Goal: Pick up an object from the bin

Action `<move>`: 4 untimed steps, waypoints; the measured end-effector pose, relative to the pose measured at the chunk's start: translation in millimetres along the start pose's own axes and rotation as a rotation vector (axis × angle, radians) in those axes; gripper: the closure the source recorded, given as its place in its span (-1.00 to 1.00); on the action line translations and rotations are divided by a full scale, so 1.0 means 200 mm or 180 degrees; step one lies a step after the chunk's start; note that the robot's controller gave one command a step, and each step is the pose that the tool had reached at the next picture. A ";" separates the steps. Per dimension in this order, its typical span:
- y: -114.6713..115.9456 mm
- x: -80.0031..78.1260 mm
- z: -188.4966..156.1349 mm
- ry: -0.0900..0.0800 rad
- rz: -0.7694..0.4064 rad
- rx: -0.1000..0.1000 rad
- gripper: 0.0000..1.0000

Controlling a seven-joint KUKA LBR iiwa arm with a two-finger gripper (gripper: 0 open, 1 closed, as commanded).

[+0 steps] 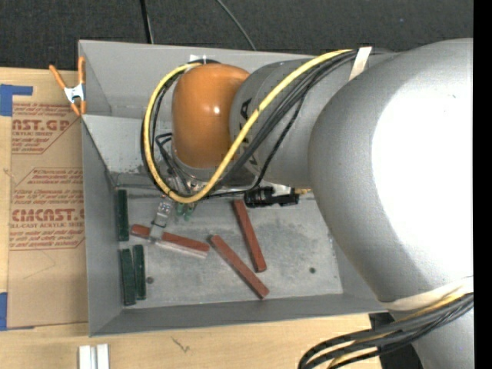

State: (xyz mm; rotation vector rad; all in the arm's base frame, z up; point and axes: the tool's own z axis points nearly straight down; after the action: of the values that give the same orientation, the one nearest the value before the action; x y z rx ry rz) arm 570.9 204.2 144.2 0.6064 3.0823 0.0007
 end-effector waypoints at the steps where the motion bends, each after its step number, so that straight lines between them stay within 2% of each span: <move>1: 0.00 0.00 0.00 -0.0001 0.0000 -0.0001 -1.00; 2: -0.12 0.19 0.26 -0.0016 -0.0055 -0.0008 -1.00; 3: -0.09 -0.02 0.37 -0.0001 0.0838 0.0001 1.00; 4: -0.09 -0.02 0.37 0.0000 0.0839 0.0001 1.00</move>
Offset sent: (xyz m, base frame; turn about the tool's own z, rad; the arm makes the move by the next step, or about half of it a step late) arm -0.0636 -0.0098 -0.0742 -0.0248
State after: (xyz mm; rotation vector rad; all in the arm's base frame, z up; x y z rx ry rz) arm 568.1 186.3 69.7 1.0062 2.9759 0.0002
